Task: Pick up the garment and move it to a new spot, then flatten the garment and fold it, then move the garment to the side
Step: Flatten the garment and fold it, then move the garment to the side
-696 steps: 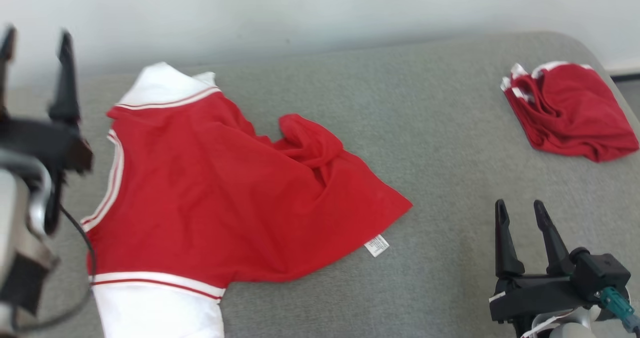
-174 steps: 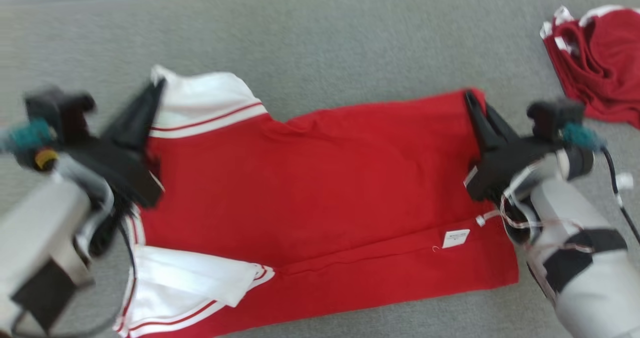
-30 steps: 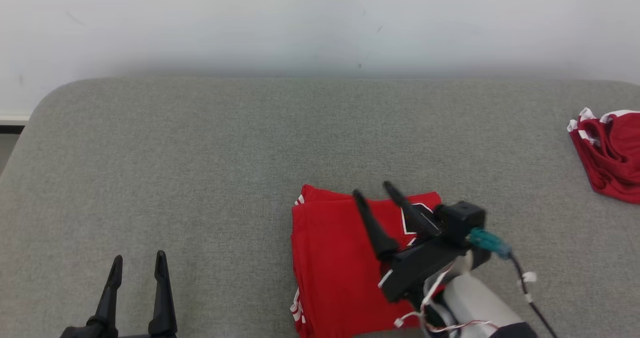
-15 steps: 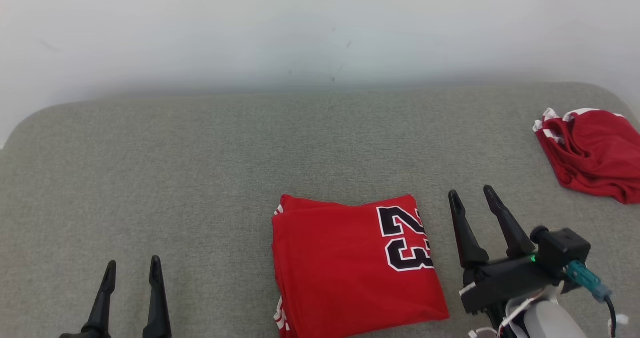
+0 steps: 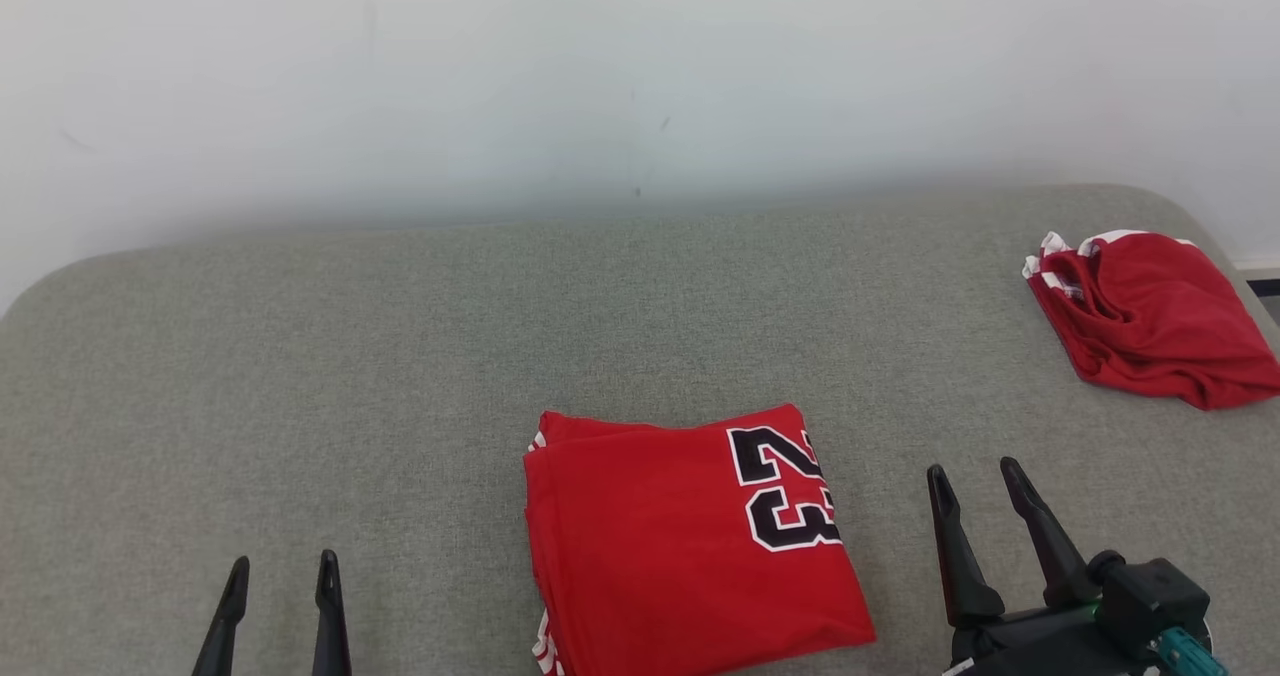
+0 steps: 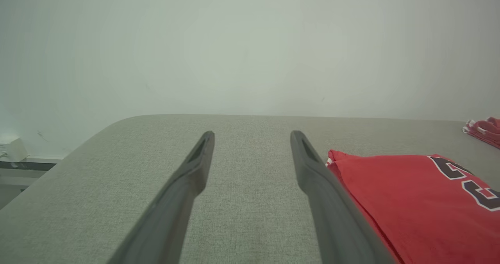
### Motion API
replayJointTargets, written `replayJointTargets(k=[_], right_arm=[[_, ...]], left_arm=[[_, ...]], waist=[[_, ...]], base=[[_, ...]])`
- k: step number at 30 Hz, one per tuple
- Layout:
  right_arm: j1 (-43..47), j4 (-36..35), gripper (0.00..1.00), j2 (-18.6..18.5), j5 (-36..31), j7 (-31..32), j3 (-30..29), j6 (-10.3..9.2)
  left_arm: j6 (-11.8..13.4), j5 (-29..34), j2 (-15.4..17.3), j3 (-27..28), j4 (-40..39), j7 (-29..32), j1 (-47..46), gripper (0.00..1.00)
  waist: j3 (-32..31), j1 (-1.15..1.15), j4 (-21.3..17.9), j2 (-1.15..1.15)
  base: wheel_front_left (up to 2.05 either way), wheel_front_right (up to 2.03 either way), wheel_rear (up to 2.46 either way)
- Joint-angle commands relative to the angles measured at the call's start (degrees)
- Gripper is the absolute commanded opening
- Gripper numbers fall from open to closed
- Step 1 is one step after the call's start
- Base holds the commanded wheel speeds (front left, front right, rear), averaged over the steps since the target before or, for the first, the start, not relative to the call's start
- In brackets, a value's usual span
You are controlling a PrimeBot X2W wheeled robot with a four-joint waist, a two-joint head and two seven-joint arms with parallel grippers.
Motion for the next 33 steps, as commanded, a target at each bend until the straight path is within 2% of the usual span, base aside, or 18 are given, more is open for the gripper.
replayJointTargets(k=[1, 11, 33], right_arm=[[0.82, -0.61, 1.0, 0.31, -0.54, -0.22, -0.18, -0.17], [3.49, -3.6, 1.0, 1.73, -2.38, -0.15, -1.24, -0.17], [4.5, -3.5, 1.0, 2.89, -4.61, -0.15, -2.46, -0.17]], left_arm=[[-0.14, 0.11, 0.08, -0.16, 0.09, -0.16, 0.95, 1.0], [-0.5, -0.02, 0.64, -0.22, 0.27, -0.16, 2.05, 1.0], [-0.57, 0.29, 0.56, 0.01, -1.3, -0.16, 2.89, 1.0]], waist=[[-0.22, 0.0, -0.05, 0.0], [-0.91, 0.0, 0.68, 0.0], [-0.75, 0.0, 0.9, 0.0]], base=[[0.0, 0.0, 0.0], [0.0, 0.0, 0.0], [0.0, 0.0, 0.0]])
